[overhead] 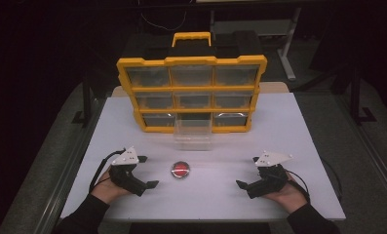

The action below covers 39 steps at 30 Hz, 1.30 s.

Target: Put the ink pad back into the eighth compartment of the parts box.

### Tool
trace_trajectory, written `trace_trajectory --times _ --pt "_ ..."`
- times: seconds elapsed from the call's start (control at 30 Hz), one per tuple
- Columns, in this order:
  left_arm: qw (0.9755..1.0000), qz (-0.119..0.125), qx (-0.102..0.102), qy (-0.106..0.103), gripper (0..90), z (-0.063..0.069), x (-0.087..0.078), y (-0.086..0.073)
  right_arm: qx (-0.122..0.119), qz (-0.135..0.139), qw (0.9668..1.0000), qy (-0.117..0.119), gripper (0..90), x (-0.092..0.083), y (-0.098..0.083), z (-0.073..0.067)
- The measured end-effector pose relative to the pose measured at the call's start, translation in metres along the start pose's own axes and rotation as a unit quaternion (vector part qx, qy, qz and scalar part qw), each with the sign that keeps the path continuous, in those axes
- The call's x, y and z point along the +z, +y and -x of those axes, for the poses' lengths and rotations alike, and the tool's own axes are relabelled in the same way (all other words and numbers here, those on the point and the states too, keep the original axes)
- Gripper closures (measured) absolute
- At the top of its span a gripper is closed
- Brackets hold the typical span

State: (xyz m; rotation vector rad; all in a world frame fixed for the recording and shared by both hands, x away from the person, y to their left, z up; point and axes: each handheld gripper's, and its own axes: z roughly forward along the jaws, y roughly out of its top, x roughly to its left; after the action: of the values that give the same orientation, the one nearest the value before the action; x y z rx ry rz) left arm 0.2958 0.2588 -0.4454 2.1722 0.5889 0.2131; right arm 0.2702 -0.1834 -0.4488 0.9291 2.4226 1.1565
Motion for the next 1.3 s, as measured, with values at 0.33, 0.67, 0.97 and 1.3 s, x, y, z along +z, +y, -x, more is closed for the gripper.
trace_trajectory --times 0.33,0.67,0.97,1.3 --pt "0.9999 0.006 -0.003 -0.009 0.0 0.0 0.004 0.005 0.003 0.003 1.0 0.001 0.0 0.0 0.0 0.001" --pt "1.0 -0.001 0.001 -0.01 0.0 0.002 0.008 0.011 0.005 0.004 1.0 0.001 0.0 -0.001 0.0 0.001" --pt "0.9998 -0.004 0.008 -0.017 0.0 0.004 0.014 0.017 0.008 0.007 0.9999 0.002 0.0 -0.001 0.0 0.001" --pt "0.9996 -0.001 0.008 -0.025 0.0 0.003 0.02 0.023 0.011 0.01 0.9999 0.004 0.0 -0.001 0.0 0.002"
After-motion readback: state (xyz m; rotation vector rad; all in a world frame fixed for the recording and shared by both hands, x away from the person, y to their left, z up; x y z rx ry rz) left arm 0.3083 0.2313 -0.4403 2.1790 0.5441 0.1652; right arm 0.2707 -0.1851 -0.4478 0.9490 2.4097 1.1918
